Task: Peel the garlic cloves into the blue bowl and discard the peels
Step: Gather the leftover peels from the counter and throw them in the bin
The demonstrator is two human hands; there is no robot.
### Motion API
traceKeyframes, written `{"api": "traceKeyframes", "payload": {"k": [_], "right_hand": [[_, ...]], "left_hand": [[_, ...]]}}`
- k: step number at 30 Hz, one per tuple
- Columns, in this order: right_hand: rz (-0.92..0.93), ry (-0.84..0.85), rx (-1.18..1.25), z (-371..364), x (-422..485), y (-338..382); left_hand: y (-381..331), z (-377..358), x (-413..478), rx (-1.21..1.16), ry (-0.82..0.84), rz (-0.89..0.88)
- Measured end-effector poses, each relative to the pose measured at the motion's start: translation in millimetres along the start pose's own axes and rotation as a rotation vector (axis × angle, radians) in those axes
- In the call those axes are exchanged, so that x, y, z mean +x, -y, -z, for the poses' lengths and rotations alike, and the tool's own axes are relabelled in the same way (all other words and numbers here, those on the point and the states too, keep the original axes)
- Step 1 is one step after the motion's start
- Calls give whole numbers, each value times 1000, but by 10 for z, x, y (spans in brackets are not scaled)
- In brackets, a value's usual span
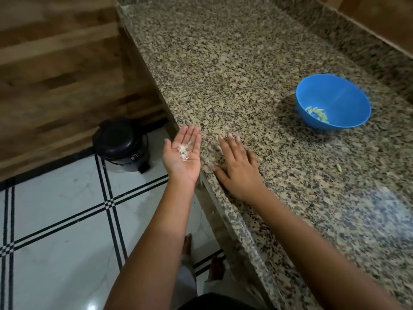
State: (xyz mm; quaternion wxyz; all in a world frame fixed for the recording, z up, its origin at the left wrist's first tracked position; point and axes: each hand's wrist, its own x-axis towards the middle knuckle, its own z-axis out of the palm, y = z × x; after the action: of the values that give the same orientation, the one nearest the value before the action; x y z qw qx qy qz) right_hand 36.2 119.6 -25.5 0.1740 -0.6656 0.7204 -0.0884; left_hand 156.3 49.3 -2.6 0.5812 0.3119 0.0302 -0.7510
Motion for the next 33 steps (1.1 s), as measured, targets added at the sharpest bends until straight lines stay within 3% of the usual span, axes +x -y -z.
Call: {"api": "traceKeyframes", "payload": {"k": [6,10,14,20,25,28,33], "right_hand": [[-92,-79,-11,-24,423,158],[-148,-101,110,-15,367,150],[-124,-96,-27,-38,438,186],[-157,-132,-24,-26,658,221],[26,-50,100,67,453,198],[113,43,17,35,332,217],[133,61,-97,-41,346,223]], "left_hand": [[-36,-29,55,-26,-9,-4],[-71,-51,105,-20,-17,-17],[-90,-71,152,-34,-4,-9],[-127,-85,216,-44,-13,-12],[-209,-81,288,-29,-20,-29],[-228,-65,312,-38,-12,-21],[-208,-81,334,-58,6,-7]]}}
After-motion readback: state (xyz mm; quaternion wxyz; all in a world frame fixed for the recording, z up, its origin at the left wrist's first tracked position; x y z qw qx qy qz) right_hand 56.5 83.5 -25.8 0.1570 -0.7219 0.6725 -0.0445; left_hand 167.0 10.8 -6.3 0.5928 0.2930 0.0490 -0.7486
